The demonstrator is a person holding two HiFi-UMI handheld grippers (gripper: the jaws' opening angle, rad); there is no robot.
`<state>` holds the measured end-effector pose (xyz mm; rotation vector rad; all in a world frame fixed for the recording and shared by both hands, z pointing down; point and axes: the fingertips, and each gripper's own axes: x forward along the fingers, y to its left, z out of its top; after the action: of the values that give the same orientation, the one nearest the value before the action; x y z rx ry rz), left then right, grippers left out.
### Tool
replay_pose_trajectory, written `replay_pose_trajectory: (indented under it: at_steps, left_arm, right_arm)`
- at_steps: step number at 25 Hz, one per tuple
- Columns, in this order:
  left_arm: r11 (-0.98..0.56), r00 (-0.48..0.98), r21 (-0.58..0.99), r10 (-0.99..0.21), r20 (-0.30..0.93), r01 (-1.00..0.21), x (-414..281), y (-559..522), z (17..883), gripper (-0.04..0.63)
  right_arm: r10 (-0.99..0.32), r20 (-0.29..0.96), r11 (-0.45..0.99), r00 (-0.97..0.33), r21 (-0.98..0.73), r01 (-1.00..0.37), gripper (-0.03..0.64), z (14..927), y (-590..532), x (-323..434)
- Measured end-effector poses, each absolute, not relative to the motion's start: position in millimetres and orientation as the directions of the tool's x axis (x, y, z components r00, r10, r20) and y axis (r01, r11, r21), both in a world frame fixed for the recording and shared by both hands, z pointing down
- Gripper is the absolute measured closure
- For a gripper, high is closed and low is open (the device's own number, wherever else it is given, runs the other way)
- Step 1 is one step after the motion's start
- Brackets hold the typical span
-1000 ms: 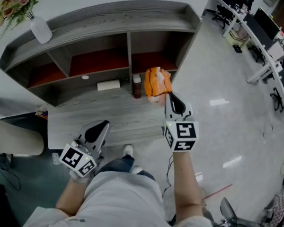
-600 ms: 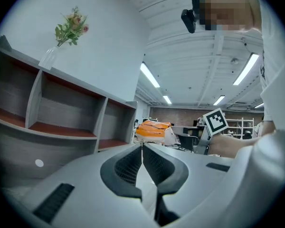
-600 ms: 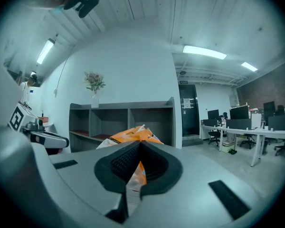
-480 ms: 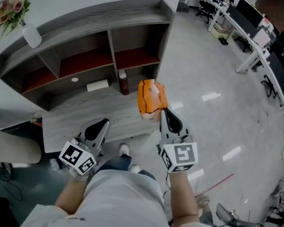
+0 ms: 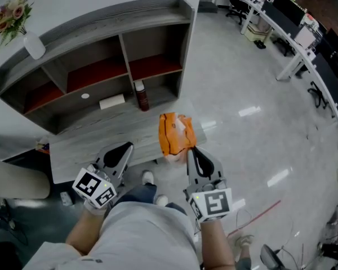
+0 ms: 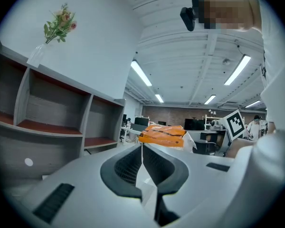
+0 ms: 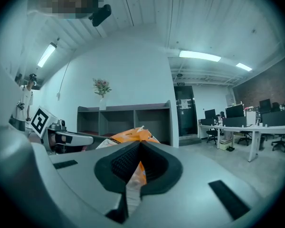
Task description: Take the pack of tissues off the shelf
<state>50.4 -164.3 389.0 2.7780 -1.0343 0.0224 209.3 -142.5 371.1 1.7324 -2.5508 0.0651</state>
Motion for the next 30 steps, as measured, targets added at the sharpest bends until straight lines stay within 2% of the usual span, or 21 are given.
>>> replay_pose_trajectory:
  at_steps: [30]
  left_arm:
    - [-0.754,0.766,0.141,-0.639,0.074,-0.642,63.2,-133.0,392.7,0.574]
  right_arm:
    - [-0.946,0.01,0.324,-0.324,-0.009,-0.946,0.598,377.8,-97.0,229.4]
